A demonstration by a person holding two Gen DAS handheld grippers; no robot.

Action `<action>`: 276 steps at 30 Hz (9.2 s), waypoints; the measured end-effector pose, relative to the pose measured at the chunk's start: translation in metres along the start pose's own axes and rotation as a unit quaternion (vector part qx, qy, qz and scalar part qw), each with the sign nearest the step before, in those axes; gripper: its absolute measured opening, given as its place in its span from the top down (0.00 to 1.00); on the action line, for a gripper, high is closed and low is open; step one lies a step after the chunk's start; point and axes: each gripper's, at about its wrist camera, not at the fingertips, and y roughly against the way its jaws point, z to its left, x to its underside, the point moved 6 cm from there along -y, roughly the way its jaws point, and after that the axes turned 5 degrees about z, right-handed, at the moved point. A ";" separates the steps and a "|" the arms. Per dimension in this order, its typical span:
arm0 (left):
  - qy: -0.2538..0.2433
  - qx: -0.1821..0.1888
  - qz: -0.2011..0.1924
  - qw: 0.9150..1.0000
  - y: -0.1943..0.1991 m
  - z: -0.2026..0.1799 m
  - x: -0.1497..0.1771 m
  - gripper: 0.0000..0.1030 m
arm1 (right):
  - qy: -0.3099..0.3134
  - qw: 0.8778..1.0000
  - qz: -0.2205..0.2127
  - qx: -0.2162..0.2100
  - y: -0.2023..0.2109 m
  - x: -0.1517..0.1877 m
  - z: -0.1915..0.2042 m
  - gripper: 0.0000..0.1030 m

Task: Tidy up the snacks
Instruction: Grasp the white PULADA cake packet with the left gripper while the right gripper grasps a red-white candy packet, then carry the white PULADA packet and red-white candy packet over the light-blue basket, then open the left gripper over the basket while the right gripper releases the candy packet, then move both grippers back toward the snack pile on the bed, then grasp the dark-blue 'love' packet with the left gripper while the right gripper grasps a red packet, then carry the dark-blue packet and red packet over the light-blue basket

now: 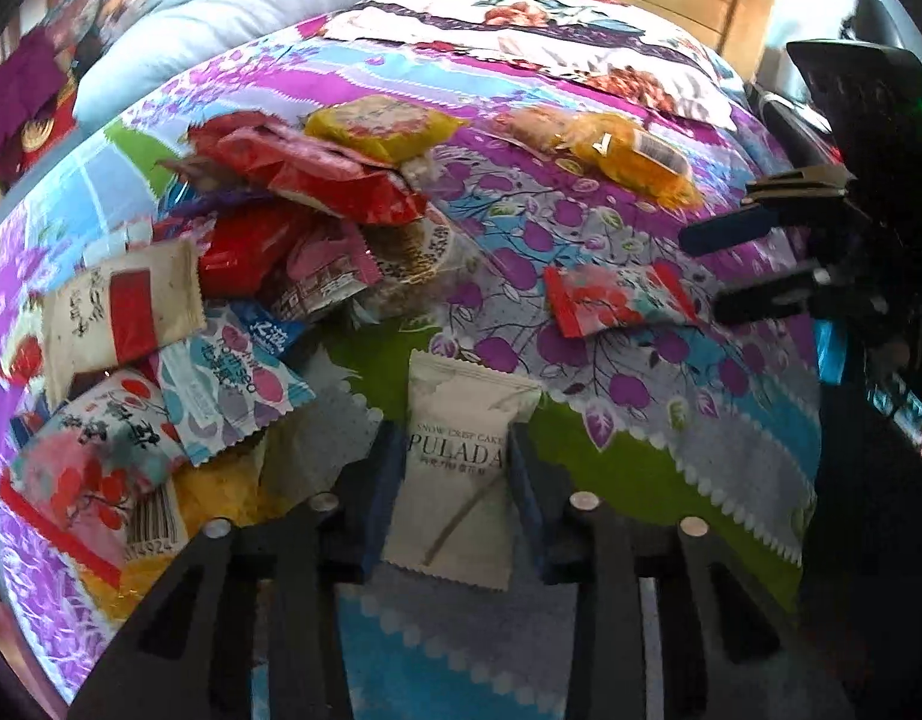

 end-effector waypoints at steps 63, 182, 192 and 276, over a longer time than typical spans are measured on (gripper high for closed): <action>0.472 -0.396 -0.255 0.745 0.513 0.195 0.361 0.67 | 0.267 0.940 -0.136 -0.162 0.037 -0.208 0.488 0.70; 0.268 -0.100 -0.195 0.938 0.238 0.039 0.110 0.20 | -0.021 0.998 -0.058 -0.007 -0.074 -0.124 0.085 0.62; 0.267 -0.096 -0.180 0.942 0.223 0.043 0.108 0.20 | -0.035 0.998 -0.020 0.057 -0.049 -0.076 0.040 0.64; 0.285 -0.275 -0.220 0.892 0.317 0.052 0.120 0.61 | 0.083 0.990 -0.106 0.028 0.053 -0.120 0.230 0.60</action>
